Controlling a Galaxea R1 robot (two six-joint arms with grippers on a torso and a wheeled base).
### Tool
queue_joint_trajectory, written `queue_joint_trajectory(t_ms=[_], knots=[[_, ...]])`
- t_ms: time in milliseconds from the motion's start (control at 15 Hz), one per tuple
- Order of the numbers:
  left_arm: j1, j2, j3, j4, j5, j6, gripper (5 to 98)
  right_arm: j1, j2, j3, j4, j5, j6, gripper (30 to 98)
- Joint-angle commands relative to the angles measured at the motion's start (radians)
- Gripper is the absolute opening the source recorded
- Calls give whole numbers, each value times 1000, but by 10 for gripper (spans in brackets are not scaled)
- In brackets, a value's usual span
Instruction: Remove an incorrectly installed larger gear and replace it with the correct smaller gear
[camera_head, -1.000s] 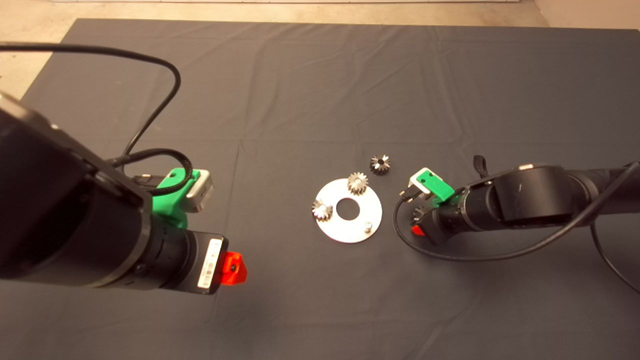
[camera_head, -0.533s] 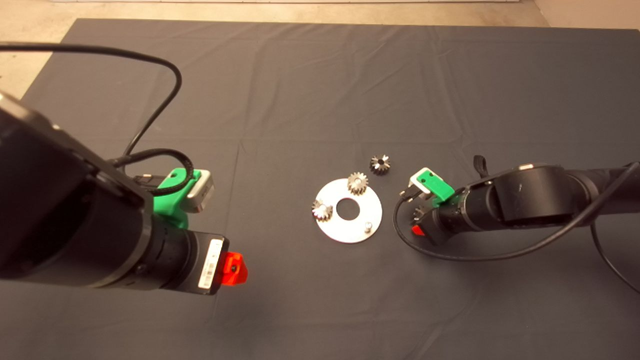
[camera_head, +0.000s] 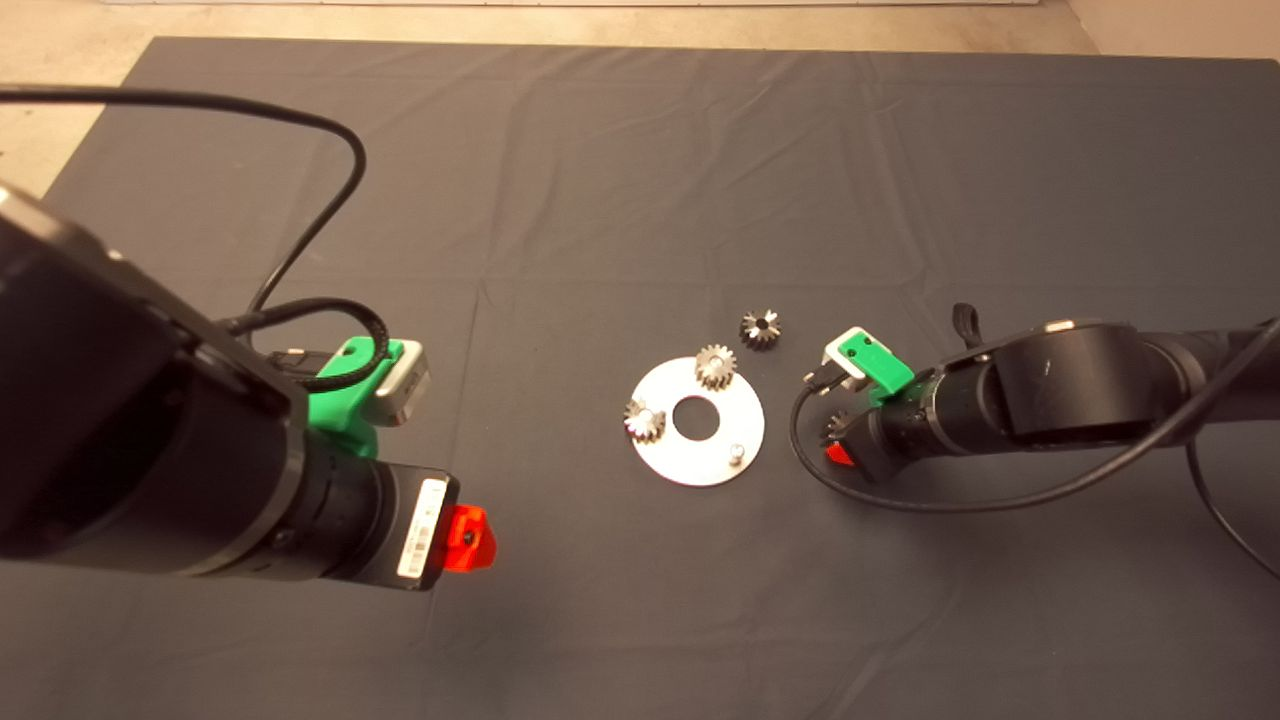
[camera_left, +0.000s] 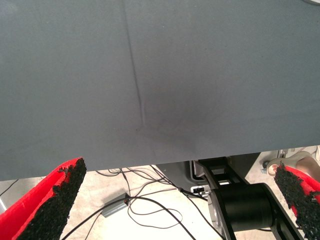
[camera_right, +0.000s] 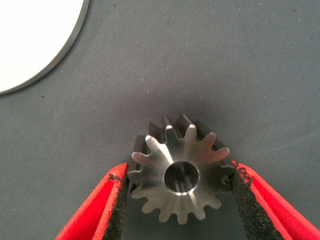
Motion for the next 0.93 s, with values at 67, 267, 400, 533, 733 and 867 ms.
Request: queue_joint_trajectory(t_ms=[67, 267, 400, 533, 733, 867], knots=[[-20, 2, 14, -8, 132, -2, 978, 19, -6, 6, -9, 5, 6, 565], [-20, 2, 14, -8, 132, -3, 978, 43, 5, -4, -7, 5, 6, 590], [-20, 2, 14, -8, 132, -3, 978, 46, 14, -67, -7, 6, 0, 621], [-20, 2, 14, -8, 132, -3, 978, 46, 39, -123, -7, 7, -5, 656], [-20, 2, 13, -8, 132, -3, 978, 48, 96, -177, -7, 8, -8, 674], [-20, 2, 14, -8, 132, -3, 978, 56, 119, -209, -7, 10, -6, 724]])
